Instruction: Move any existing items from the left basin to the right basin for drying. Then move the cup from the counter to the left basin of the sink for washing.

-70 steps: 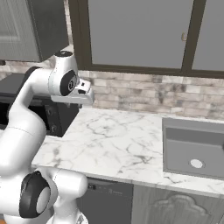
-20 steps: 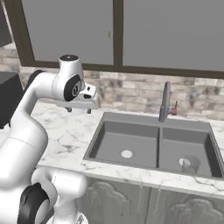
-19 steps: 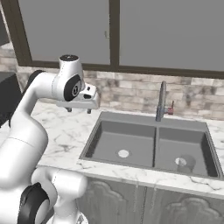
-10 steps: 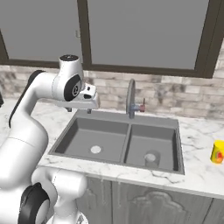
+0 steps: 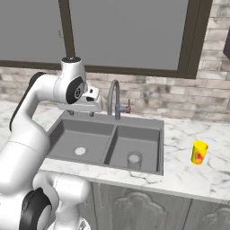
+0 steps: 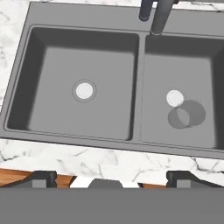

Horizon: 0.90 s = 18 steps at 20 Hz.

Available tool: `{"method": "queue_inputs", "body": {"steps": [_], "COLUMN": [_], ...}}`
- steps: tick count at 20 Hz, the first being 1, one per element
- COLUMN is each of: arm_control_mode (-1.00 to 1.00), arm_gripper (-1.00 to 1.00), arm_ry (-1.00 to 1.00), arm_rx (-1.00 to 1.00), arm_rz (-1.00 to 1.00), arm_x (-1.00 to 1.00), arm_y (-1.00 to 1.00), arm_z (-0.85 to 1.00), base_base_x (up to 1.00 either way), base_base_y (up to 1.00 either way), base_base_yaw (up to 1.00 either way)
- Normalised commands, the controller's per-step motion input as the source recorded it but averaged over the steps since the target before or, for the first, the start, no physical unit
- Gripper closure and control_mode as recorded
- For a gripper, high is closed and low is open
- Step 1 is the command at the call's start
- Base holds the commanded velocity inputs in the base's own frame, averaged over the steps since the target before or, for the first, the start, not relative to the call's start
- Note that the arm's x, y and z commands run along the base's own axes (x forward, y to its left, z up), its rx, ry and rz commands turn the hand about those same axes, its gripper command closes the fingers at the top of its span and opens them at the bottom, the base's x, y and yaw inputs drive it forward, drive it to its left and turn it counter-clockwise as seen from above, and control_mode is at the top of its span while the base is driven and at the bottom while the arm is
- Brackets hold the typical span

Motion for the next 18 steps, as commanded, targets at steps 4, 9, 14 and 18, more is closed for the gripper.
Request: {"method": "queue_inputs", "body": {"steps": [4,9,14,18], "arm_control_mode": [1.00,1.00,1.00,1.00], "arm_gripper": [-1.00,-1.00,-1.00,-1.00], "arm_ry": [0.00,0.00,0.00,0.00], "arm_rx": [0.00,0.00,0.00,0.00], "arm_rz": [0.00,0.00,0.00,0.00], "arm_x": [0.00,0.00,0.00,0.00], "arm_y": [0.00,0.00,0.00,0.00], "arm_z": [0.00,0.00,0.00,0.00], "base_base_x": [0.27,0.40,0.45,0.41], "base_base_y": [-0.23,-0.15,-0.30,-0.36], "base_base_yaw": [0.00,0.00,0.03,0.06]}}
